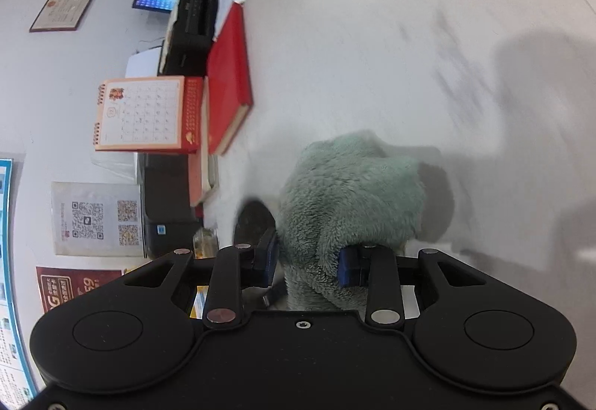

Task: Clean bowl
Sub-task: 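Rub the green towel along the bowl's outer wall with the right tool while the left tool holds the rim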

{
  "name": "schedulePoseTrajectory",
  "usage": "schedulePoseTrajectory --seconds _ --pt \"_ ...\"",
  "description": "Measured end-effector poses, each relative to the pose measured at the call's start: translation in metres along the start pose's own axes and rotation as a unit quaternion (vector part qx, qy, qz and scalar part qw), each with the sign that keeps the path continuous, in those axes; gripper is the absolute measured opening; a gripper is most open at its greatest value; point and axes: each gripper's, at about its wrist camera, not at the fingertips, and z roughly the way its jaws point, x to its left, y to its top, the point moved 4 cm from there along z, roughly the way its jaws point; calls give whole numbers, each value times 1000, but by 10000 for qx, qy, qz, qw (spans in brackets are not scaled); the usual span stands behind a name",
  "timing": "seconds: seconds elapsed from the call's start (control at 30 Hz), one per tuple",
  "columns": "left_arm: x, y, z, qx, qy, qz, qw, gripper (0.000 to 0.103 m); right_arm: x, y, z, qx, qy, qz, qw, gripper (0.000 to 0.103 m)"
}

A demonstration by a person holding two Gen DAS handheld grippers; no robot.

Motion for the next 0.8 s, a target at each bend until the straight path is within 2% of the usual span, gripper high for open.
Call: schedulePoseTrajectory --seconds 0.07,0.23,0.4,0.6,0.73,0.8 --pt "-1 -1 0 -8 12 36 10000 22 -4 -8 -1 52 20 112 9999 31" --pt "0 0 -3 26 -51 127 9999 19 2 6 3 -18 11 40 10000 31" --pt "6 22 -5 -176 -77 303 9994 19 3 5 0 -13 17 22 10000 31" --pt "7 35 10 -102 -254 386 9989 20 8 -7 2 48 -127 -160 9998 31" --pt "9 26 6 71 -331 261 9991 11 15 4 6 6 -323 -439 9985 31" --pt "11 17 2 228 -397 163 9988 10 20 14 6 -13 -375 -574 9976 31"
